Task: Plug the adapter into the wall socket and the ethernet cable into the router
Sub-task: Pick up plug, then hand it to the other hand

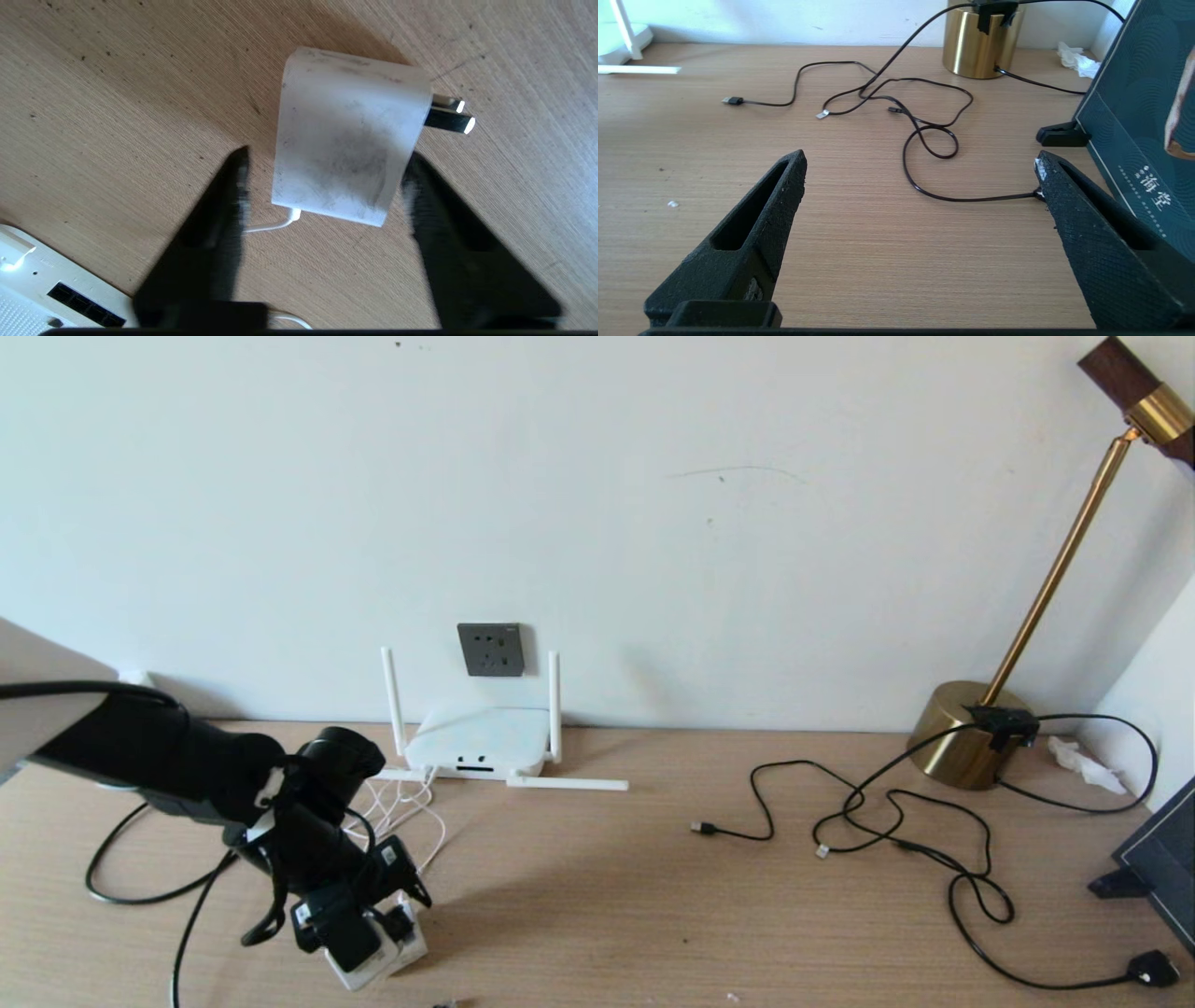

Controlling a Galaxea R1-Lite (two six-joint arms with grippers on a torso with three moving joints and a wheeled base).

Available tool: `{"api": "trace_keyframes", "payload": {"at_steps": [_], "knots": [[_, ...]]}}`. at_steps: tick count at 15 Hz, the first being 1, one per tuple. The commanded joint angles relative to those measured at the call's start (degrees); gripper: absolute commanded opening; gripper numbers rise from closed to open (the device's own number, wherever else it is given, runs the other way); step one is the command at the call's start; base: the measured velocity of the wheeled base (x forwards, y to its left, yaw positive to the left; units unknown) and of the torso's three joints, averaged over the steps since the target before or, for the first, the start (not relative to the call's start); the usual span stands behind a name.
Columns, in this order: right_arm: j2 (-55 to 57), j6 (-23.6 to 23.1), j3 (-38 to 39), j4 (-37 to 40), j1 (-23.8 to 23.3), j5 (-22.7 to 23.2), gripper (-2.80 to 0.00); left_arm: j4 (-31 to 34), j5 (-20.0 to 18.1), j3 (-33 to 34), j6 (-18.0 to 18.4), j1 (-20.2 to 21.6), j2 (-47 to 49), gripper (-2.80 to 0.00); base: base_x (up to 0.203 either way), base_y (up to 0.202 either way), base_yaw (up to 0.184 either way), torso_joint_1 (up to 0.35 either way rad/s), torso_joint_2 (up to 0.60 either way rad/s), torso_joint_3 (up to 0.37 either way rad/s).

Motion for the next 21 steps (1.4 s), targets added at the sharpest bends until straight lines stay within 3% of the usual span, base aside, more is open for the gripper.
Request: {"api": "trace_keyframes", "payload": {"at_steps": [1,6,8,9,11,13,15,18,19,21], "knots": [[0.0,0.04,0.0,-0.04,-0.01,0.01,0.0,0.01,0.03,0.03,0.7,0.01,0.38,-2.8,0.0,0.0,0.0,0.0,0.0,0.0],[0.09,0.04,0.0,-0.03,-0.01,0.01,0.0,0.01,-0.08,0.24,0.61,0.01,-0.9,-2.8,0.0,0.0,0.0,0.0,0.0,0.0],[0.0,0.04,0.0,-0.03,0.0,0.01,0.0,0.01,-0.4,-0.33,-1.26,0.08,-5.16,-2.8,0.0,0.0,0.0,0.0,0.0,0.0],[0.03,0.04,0.0,-0.04,-0.01,0.01,0.0,-0.04,-0.98,-0.74,-5.5,0.09,-8.51,-2.8,0.0,0.0,0.0,0.0,0.0,0.0],[0.09,0.04,0.0,-0.04,-0.01,0.01,0.0,-1.53,-3.05,-1.68,-21.71,0.04,-14.97,-2.8,0.0,0.0,0.0,0.0,0.0,0.0],[0.09,0.04,0.0,-0.04,-0.01,0.01,0.0,-10.33,-8.96,-2.19,-35.39,-0.03,-17.95,-2.8,0.0,0.0,0.0,0.0,0.0,0.0],[0.04,0.04,0.0,-0.04,-0.01,0.01,0.0,-24.6,-13.7,-2.35,-42.25,-0.06,-18.41,-2.8,0.0,0.0,0.0,0.0,0.0,0.0],[0.09,-1.3,0.0,0.02,-0.01,0.13,0.0,-48.9,-15.24,-2.88,-49.65,-0.47,-18.83,-2.8,0.0,0.0,0.0,0.0,0.0,0.0],[0.09,-1.6,0.0,0.03,-0.01,0.24,0.0,-53.76,-15.42,-2.84,-52.2,-0.55,-20.1,-2.8,0.0,0.0,0.0,0.0,0.0,0.0],[0.09,-2.51,0.0,0.06,-0.01,0.46,0.0,-55.7,-15.53,-2.84,-54.53,-0.6,-21.99,-2.8,0.0,0.0,0.0,0.0,0.0,0.0]]}}
